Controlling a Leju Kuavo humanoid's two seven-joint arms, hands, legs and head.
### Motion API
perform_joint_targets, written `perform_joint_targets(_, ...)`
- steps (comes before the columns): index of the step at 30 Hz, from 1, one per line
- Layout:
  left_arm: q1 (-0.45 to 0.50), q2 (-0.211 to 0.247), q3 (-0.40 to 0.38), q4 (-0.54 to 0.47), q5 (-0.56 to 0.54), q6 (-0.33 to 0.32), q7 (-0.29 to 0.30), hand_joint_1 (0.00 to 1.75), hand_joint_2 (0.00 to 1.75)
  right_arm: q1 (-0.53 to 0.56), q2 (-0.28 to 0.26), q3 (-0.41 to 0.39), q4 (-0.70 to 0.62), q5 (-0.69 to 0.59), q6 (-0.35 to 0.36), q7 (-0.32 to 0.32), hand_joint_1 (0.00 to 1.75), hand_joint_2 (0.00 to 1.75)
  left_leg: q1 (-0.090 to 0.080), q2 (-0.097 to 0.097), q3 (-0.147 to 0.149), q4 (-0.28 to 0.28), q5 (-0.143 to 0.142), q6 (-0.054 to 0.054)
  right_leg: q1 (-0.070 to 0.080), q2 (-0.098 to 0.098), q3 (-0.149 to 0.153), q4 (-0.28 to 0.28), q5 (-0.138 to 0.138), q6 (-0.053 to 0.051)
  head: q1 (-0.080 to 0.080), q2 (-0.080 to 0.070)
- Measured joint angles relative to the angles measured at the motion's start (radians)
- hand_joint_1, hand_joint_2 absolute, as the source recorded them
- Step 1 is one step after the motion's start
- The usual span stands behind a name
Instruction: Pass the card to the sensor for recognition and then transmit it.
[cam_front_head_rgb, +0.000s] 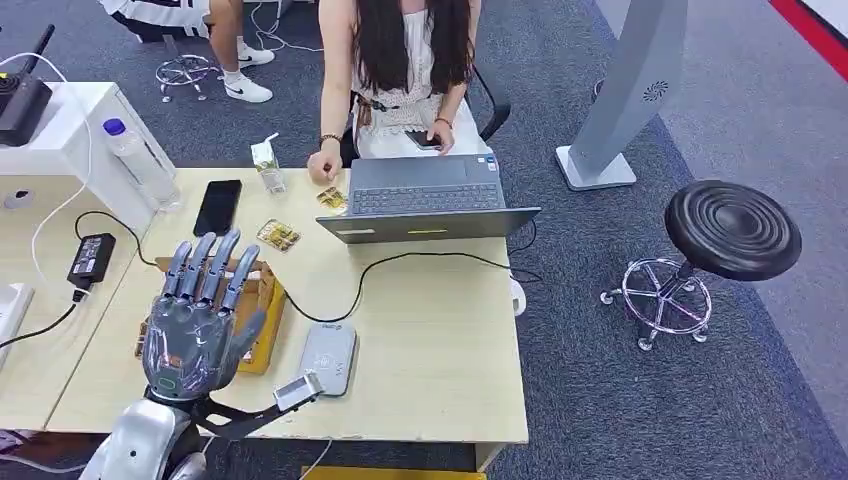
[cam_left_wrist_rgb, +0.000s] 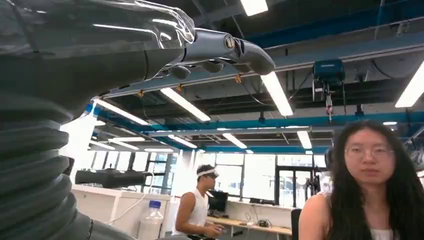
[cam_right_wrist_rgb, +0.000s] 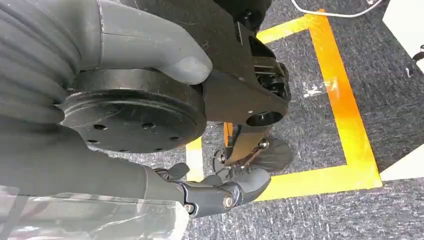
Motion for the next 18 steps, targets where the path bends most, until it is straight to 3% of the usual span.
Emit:
perform_joint_targets(6, 0.043, 0.001, -0.011, -0.030, 0.013, -0.078, 0.002, 0.00, 1.75, 0.000, 0.000, -0.015, 0.000, -0.005, -0.001, -0.001, 0.00, 1.75, 0.000, 0.000, 0.000, 0.000, 0.000, 0.000, 0.000, 0.000, 0.000, 0.000, 0.000, 0.000, 0.000, 0.000)
perform_joint_targets(12, 0.057, 0.001, -0.013, -0.037, 0.017, -0.090, 0.004, 0.00, 1.75, 0.001, 0.000, -0.020, 0.000, -0.006, -0.001, -0.001, 0.00, 1.75, 0.000, -0.001, 0.000, 0.000, 0.000, 0.000, 0.000, -0.001, 0.000, 0.000, 0.000, 0.000, 0.000, 0.000)
perform_joint_targets(18, 0.058, 0.013, -0.013, -0.027, 0.066, -0.275, 0.046, 0.00, 1.75, 0.001, -0.008, -0.023, -0.001, -0.005, 0.026, 0.017, 0.00, 1.75, 0.000, -0.001, 0.000, 0.000, 0.000, 0.000, 0.000, -0.001, 0.000, 0.000, 0.000, 0.000, 0.000, 0.000)
